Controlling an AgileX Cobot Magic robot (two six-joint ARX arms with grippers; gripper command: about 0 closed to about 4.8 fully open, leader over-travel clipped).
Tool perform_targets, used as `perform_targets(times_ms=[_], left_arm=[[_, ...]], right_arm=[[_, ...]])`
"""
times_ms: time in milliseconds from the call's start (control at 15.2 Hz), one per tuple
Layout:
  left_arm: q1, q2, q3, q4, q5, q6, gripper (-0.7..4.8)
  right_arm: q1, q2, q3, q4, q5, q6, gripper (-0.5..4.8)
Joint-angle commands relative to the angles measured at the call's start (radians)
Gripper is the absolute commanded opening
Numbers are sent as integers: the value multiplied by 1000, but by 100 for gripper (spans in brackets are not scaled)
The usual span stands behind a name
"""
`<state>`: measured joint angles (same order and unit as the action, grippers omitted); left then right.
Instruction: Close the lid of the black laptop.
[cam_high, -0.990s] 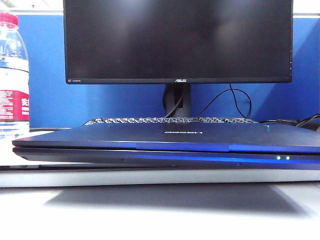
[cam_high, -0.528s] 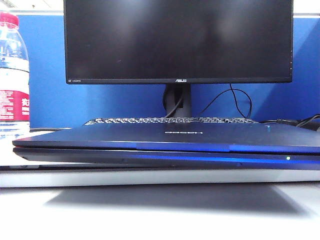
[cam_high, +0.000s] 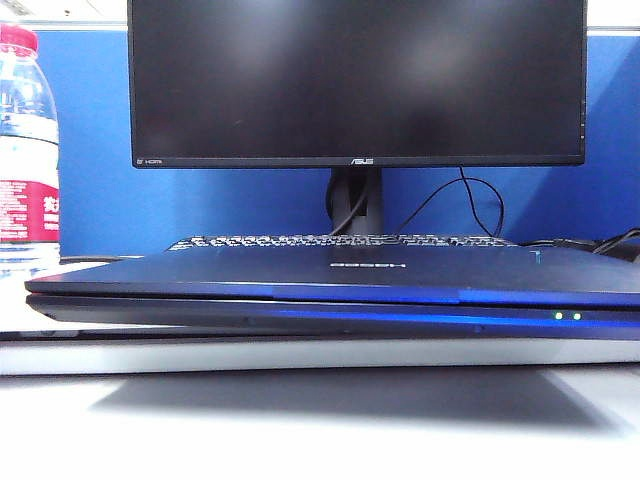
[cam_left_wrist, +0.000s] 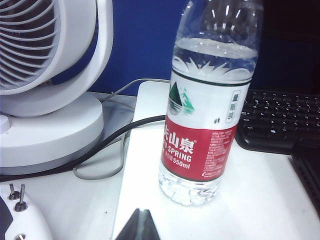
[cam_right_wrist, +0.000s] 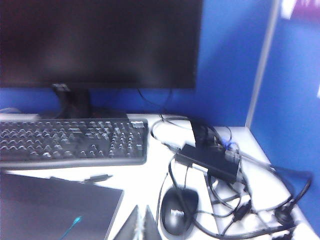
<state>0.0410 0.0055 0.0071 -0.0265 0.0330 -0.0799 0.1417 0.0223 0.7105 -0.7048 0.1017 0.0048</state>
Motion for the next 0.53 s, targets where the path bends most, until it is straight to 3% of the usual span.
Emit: perform_targets(times_ms=[66, 330, 528], left_arm=[[0, -2, 0, 6, -3, 0, -3], [0, -2, 0, -2, -3, 0, -3], [0, -2, 0, -2, -3, 0, -3]], right_arm=[[-23, -20, -243, 275, -3, 19, -6], [-42, -20, -557, 705, 1, 29, -6], [-112, -21, -601, 732, 1, 49, -6]])
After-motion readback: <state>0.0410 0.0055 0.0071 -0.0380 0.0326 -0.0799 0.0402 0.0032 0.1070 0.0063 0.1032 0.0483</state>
